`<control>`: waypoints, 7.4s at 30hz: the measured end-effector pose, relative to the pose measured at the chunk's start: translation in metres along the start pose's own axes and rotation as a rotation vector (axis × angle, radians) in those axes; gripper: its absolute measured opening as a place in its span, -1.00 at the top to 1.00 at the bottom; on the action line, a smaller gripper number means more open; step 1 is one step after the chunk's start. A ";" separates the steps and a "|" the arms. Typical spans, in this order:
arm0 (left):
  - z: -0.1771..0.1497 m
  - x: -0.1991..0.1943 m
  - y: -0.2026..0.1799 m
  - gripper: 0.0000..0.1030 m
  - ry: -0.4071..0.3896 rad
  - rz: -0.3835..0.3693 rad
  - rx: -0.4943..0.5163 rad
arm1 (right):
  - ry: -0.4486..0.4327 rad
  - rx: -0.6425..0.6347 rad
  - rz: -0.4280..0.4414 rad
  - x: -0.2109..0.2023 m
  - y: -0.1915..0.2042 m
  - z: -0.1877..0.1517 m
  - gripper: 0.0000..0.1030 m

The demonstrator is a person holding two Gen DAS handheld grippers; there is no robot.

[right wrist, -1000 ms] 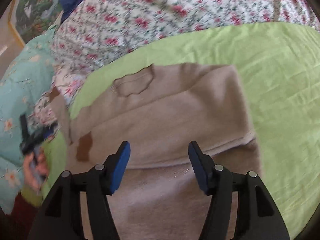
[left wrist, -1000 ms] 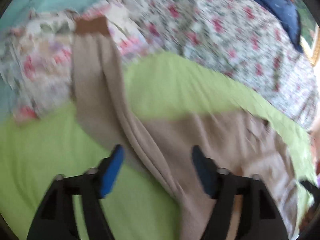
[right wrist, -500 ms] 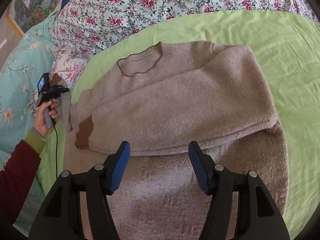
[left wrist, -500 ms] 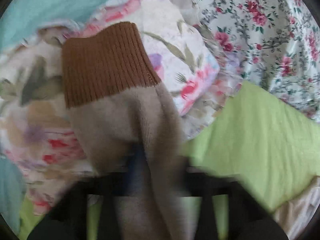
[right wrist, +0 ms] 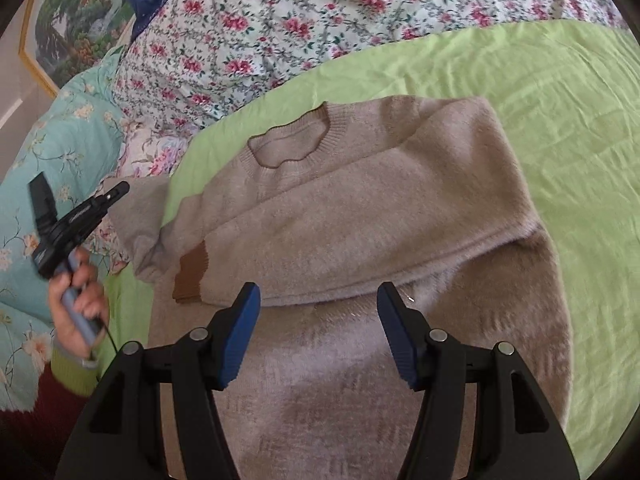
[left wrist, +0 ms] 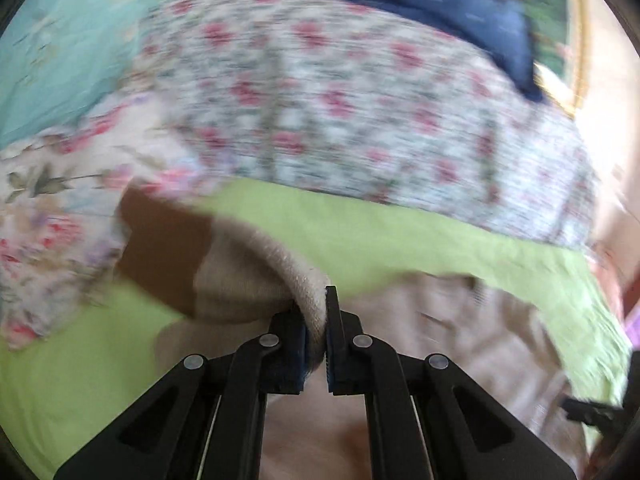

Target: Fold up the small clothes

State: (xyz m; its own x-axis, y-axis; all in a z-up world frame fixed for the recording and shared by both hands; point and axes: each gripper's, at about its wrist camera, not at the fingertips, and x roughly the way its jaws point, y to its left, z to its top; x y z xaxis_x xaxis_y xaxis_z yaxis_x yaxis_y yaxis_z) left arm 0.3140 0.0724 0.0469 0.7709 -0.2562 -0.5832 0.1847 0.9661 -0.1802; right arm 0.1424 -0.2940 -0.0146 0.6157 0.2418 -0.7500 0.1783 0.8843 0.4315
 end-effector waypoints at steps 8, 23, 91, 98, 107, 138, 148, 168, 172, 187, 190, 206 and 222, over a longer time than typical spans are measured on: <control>-0.065 0.025 -0.153 0.88 0.130 -0.182 0.252 | -0.051 0.095 -0.034 -0.020 -0.036 -0.002 -0.20; -0.144 0.030 -0.168 -0.46 0.305 -0.202 0.302 | -0.036 0.018 0.028 0.007 -0.004 0.018 -0.20; -0.143 0.020 0.042 -0.44 0.277 0.242 -0.217 | -0.033 0.183 -0.154 0.053 -0.061 0.025 0.78; -0.150 -0.004 0.036 -0.41 0.318 0.183 -0.185 | -0.134 0.210 -0.198 -0.026 -0.070 0.000 0.59; -0.219 -0.093 0.024 -0.45 0.396 -0.041 -0.161 | -0.074 0.048 -0.084 -0.099 -0.062 -0.082 0.17; -0.338 -0.180 -0.027 0.83 0.492 -0.424 0.007 | 0.084 -0.013 0.233 -0.144 -0.099 -0.212 0.82; -0.296 -0.235 -0.006 0.88 0.310 -0.485 -0.090 | -0.104 0.088 0.434 -0.179 -0.098 -0.190 0.83; -0.094 -0.152 -0.008 0.88 -0.042 -0.390 -0.140 | -0.348 0.039 0.250 -0.128 -0.068 0.022 0.83; -0.074 -0.102 -0.004 0.88 -0.006 -0.350 -0.162 | -0.299 0.053 0.181 -0.081 -0.072 0.057 0.83; -0.073 0.071 0.025 0.83 0.222 -0.199 -0.221 | -0.129 0.105 -0.031 0.043 -0.113 0.096 0.80; -0.086 0.076 0.025 0.81 0.273 -0.222 -0.240 | -0.173 0.124 -0.030 0.023 -0.113 0.089 0.65; -0.118 0.065 -0.090 0.26 0.391 -0.366 0.005 | 0.220 -0.471 0.047 0.091 0.013 0.042 0.64; -0.058 0.091 0.012 0.38 0.265 -0.101 -0.196 | -0.108 0.009 -0.151 0.039 -0.088 0.111 0.64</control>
State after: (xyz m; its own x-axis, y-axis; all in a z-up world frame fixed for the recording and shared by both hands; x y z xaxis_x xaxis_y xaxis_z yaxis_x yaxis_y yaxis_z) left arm 0.3514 0.0591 -0.0546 0.5646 -0.3745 -0.7355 0.1116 0.9176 -0.3816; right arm 0.2362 -0.4067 -0.0258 0.6601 0.0622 -0.7486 0.2813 0.9036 0.3230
